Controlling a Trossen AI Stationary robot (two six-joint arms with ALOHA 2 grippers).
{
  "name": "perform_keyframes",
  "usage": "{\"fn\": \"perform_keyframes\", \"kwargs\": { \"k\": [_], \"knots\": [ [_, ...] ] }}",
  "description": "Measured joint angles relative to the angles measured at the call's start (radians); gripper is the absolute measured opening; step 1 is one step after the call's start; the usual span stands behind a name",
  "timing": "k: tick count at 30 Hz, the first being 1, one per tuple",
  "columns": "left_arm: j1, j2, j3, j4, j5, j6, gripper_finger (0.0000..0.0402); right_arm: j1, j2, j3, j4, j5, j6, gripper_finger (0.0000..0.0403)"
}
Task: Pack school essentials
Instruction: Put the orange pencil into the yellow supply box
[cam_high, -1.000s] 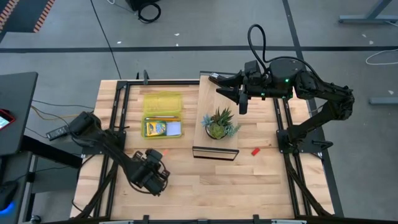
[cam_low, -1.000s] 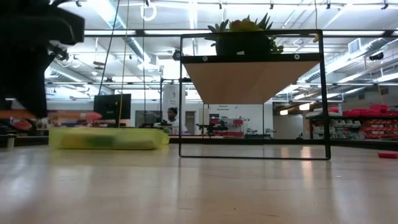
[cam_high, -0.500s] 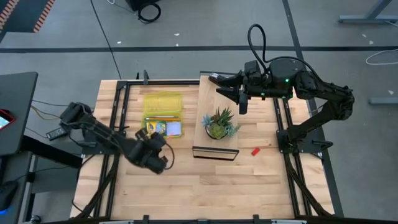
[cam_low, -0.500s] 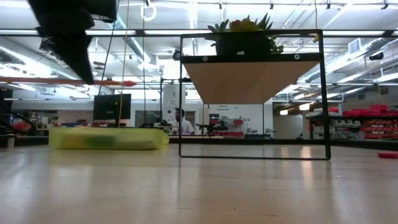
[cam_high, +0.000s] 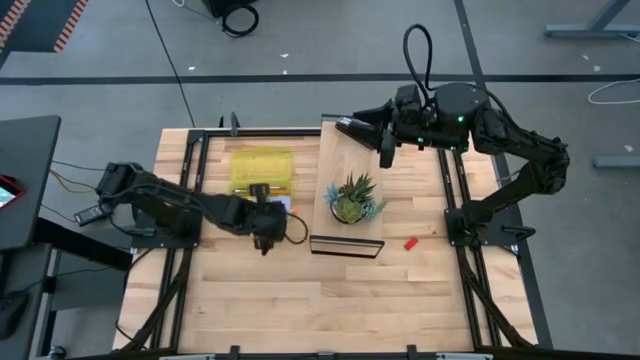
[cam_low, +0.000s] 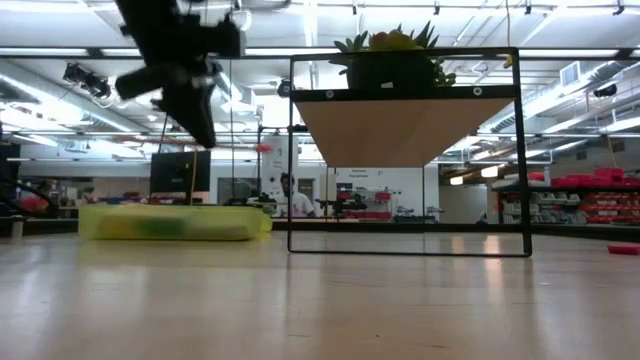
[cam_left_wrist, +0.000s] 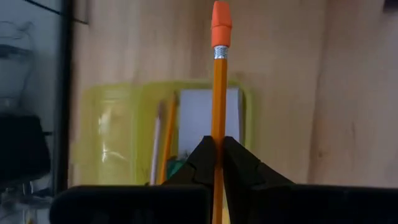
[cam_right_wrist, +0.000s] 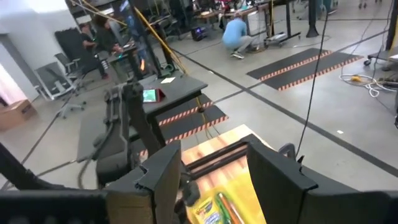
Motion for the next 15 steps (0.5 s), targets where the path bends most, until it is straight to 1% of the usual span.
{"fn": "perform_keyframes", "kwargs": {
  "k": [2,4,6,9,15],
  "knots": [
    [0.036,-0.013,-0.034,0.006,0.039,0.07,0.0014,-0.012,0.0,0.0,0.001,0.0,0.001,0.019],
    [0.069,-0.018,-0.068,0.034,0.057,0.128,0.0019,-0.023,0.0,0.0,0.001,0.0,0.01,0.019],
    [0.095,-0.043,-0.12,0.071,0.11,0.172,0.0022,-0.033,0.0,0.0,0.002,0.0,0.014,0.019],
    [0.126,-0.084,-0.184,0.191,0.188,0.229,0.0021,-0.053,0.0,0.0,0.007,-0.001,0.016,0.019],
    [0.197,-0.141,-0.258,0.234,0.212,0.305,0.0019,-0.085,0.0,0.0,0.026,0.0,0.029,0.019]
  ]
}}
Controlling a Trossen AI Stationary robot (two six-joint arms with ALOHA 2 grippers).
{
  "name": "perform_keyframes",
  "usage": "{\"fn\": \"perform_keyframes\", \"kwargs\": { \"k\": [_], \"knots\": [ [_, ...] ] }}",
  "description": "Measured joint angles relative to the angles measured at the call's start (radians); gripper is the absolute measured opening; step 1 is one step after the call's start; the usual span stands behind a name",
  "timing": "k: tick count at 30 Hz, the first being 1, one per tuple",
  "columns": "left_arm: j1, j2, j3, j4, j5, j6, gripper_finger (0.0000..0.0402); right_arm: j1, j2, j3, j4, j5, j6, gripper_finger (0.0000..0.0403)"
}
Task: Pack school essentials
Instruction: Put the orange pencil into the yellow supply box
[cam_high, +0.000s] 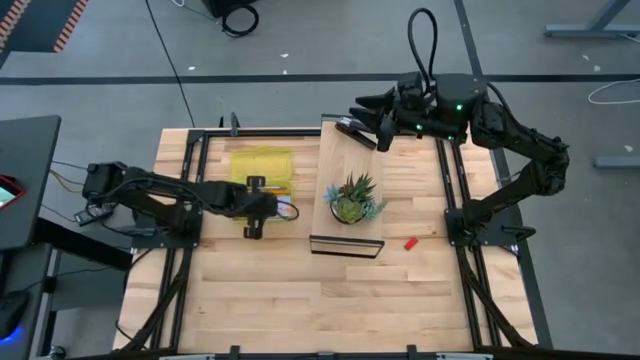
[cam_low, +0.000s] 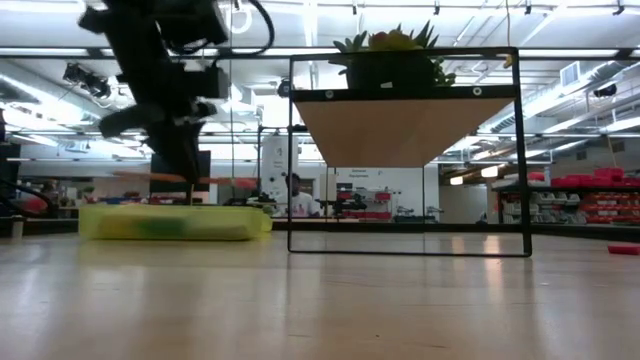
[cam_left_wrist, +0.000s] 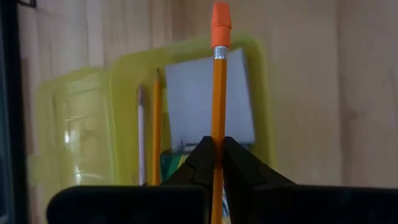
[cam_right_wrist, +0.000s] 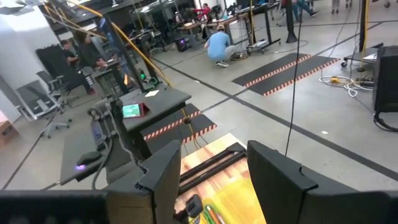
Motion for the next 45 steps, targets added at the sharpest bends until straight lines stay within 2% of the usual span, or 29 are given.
{"fn": "perform_keyframes", "kwargs": {
  "k": [6,17,45],
  "knots": [
    [0.073,-0.062,-0.056,0.037,0.044,0.042,0.002,-0.01,0.0,0.0,0.01,0.007,0.009,0.019],
    [0.172,-0.093,-0.056,0.044,0.101,0.125,0.0021,-0.015,0.0,0.0,0.012,0.014,0.014,0.019],
    [0.282,-0.095,-0.057,0.008,0.165,0.138,0.0017,-0.015,0.0,0.0,0.011,0.014,0.007,0.019]
  ]
}}
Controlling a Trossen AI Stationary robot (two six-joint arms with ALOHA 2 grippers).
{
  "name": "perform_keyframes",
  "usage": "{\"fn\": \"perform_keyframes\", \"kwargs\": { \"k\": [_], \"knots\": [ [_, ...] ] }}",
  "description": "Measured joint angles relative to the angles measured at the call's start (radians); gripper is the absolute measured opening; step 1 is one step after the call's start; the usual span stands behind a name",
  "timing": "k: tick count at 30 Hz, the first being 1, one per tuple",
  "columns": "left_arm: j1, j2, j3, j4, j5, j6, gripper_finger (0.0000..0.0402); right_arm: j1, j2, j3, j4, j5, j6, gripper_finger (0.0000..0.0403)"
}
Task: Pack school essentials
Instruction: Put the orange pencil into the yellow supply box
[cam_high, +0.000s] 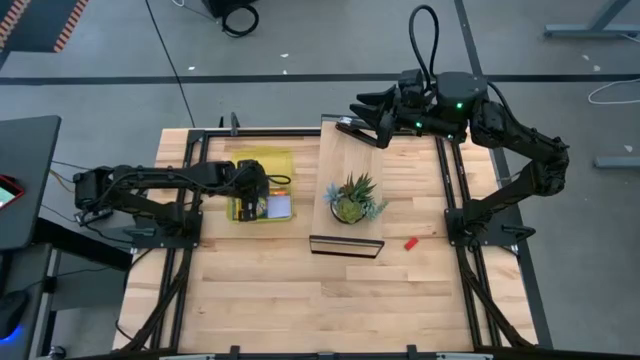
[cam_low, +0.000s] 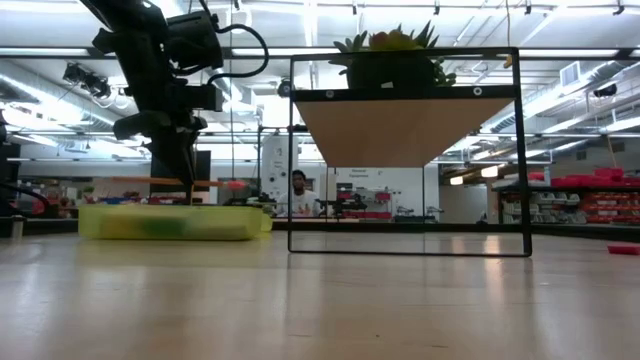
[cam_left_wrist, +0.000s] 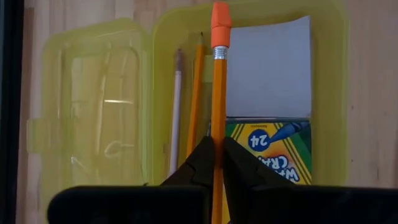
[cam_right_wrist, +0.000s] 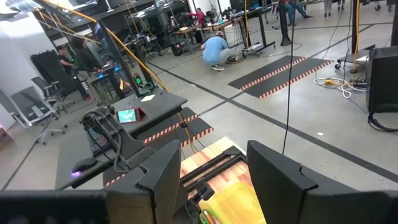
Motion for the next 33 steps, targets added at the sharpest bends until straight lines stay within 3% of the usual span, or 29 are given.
{"fn": "perform_keyframes", "kwargs": {
  "k": [33],
  "knots": [
    [0.0,0.0,0.0,0.0,0.001,-0.007,0.0019,-0.008,0.0,0.0,0.0,0.0,-0.005,0.019]
  ]
}}
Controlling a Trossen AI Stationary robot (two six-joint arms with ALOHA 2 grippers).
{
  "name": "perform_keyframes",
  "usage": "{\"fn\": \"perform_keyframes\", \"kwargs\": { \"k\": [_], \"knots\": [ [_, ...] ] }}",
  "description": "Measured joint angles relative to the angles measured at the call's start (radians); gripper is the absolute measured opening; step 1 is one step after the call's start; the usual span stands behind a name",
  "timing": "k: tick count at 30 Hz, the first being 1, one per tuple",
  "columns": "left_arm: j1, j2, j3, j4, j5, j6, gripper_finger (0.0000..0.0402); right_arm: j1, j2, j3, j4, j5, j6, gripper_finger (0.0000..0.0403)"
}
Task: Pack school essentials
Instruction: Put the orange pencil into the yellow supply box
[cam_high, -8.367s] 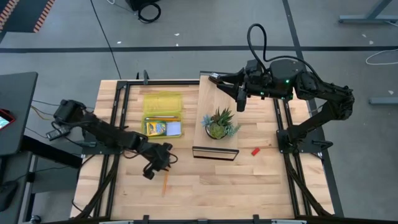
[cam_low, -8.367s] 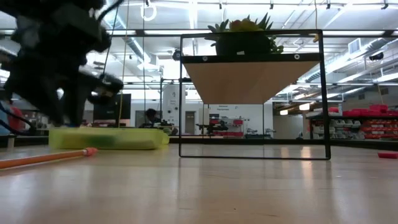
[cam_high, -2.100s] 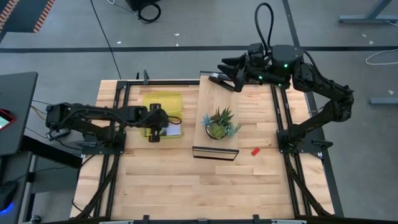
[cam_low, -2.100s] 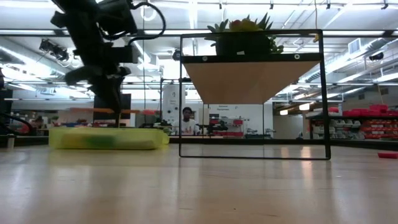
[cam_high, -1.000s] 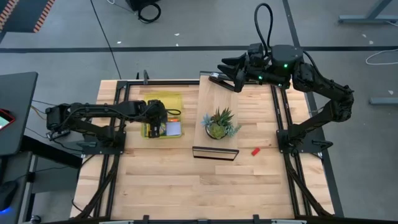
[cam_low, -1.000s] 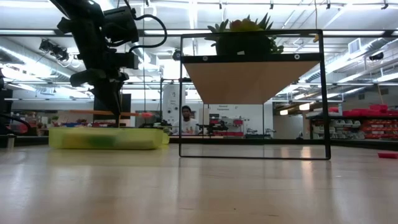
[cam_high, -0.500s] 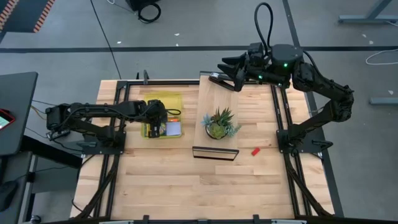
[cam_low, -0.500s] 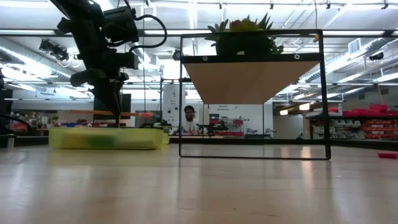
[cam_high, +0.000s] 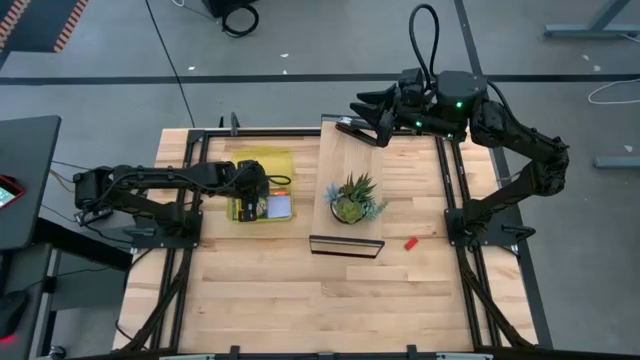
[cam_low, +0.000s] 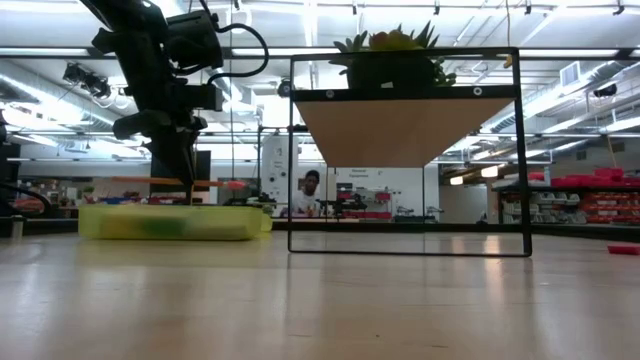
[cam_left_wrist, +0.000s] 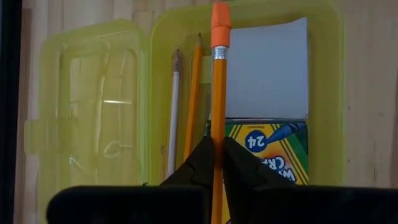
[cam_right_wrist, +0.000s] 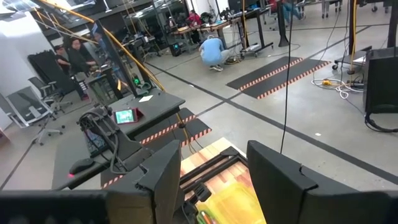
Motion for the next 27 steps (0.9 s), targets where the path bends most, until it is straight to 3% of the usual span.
{"fn": "perform_keyframes", "kwargs": {
  "k": [15,27],
  "knots": [
    [0.003,0.0,0.0,0.012,0.0,-0.011,0.0017,0.0,0.0,0.0,0.0,0.0,0.002,0.019],
    [0.051,0.004,-0.081,0.21,0.006,0.046,0.0018,0.0,0.0,0.0,0.002,0.0,0.01,0.019]
  ]
}}
